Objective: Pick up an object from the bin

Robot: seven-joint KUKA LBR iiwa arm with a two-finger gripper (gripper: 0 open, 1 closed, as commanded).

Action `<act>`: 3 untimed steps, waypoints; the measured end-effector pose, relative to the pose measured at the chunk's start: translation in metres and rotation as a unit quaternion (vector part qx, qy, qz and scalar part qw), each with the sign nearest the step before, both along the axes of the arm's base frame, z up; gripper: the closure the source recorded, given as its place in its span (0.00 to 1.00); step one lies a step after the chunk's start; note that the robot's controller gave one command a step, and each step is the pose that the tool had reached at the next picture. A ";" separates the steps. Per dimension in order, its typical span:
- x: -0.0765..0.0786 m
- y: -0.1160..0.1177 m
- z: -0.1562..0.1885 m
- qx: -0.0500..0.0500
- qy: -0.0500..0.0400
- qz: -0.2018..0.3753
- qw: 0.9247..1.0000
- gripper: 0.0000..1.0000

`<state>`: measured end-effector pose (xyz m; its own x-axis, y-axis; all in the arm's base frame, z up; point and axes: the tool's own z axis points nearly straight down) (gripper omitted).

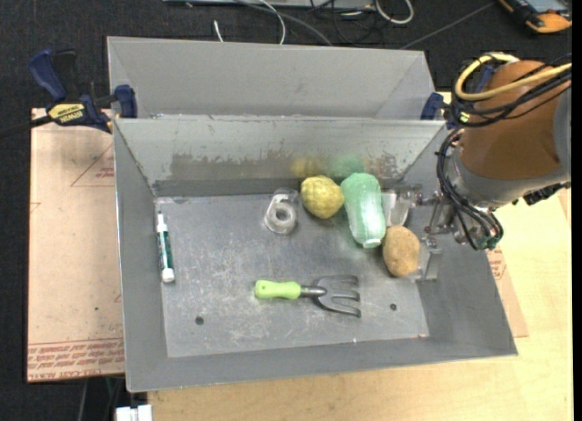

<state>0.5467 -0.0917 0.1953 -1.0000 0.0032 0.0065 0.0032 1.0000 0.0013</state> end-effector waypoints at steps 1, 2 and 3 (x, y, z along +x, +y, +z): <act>0.002 0.000 0.004 0.000 -0.004 0.002 1.000 0.00; 0.000 -0.036 -0.080 -0.001 -0.006 -0.020 1.000 0.00; 0.003 -0.046 -0.098 0.002 -0.012 -0.035 0.999 0.00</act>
Offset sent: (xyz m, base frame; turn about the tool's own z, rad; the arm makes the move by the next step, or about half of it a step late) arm -0.0036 -0.0549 -0.1253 0.0587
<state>0.5495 -0.1379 0.0975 -0.9972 0.0734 -0.0167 0.0733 0.9973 0.0060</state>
